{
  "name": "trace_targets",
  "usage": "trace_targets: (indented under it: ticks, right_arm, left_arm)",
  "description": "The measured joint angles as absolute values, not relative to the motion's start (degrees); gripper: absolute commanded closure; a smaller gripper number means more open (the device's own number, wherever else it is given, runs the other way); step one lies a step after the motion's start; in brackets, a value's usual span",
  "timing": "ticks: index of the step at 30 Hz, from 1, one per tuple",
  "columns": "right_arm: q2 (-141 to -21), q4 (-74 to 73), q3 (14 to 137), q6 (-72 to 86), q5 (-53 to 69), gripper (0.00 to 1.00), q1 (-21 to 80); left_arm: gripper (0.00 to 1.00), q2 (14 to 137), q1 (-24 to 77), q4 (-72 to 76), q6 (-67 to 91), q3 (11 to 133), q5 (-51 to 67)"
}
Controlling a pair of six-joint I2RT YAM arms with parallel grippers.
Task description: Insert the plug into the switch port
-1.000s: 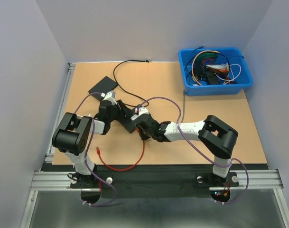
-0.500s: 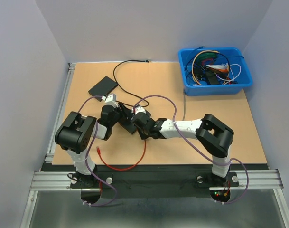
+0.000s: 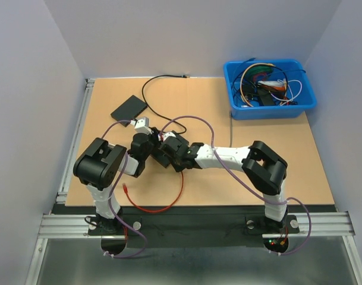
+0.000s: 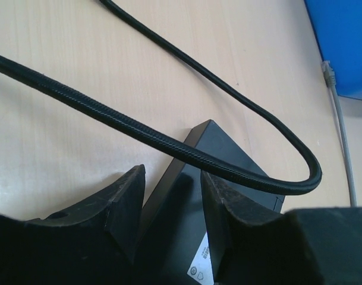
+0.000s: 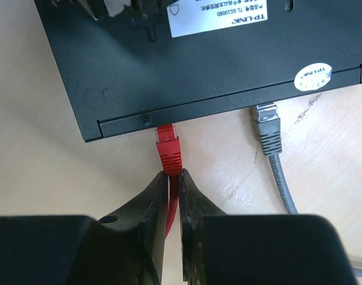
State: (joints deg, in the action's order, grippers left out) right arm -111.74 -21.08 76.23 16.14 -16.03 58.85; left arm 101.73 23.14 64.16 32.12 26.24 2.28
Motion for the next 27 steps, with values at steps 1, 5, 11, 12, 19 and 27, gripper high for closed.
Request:
trace_targets:
  ticks: [1,5,11,12,19,27]
  right_arm:
    - [-111.85,-21.02,76.23,15.81,-16.05,0.87,58.85]
    - [-112.25,-19.59,76.23,15.29,-15.62,0.87,58.83]
    - [-113.21,-9.23,76.05,15.99,-14.55,0.74,58.74]
    - [-113.16,-8.47,75.64,16.03,-14.31,0.7,58.74]
    - [-110.32,1.37,69.08,16.69,-15.42,0.5,58.78]
    - [-99.39,6.46,58.41,18.65,-17.82,0.46,57.74]
  left_arm:
    - [0.48,102.08,23.33,65.01,32.16,26.22,2.13]
    - [0.49,102.94,23.66,67.85,32.29,25.78,2.09]
    - [0.49,103.42,26.11,73.06,35.51,24.03,6.15]
    - [0.49,103.44,26.7,72.86,36.07,23.99,6.15]
    - [0.49,103.2,26.94,70.46,39.35,25.47,7.2]
    - [0.43,98.5,28.27,55.53,39.97,30.37,7.27]
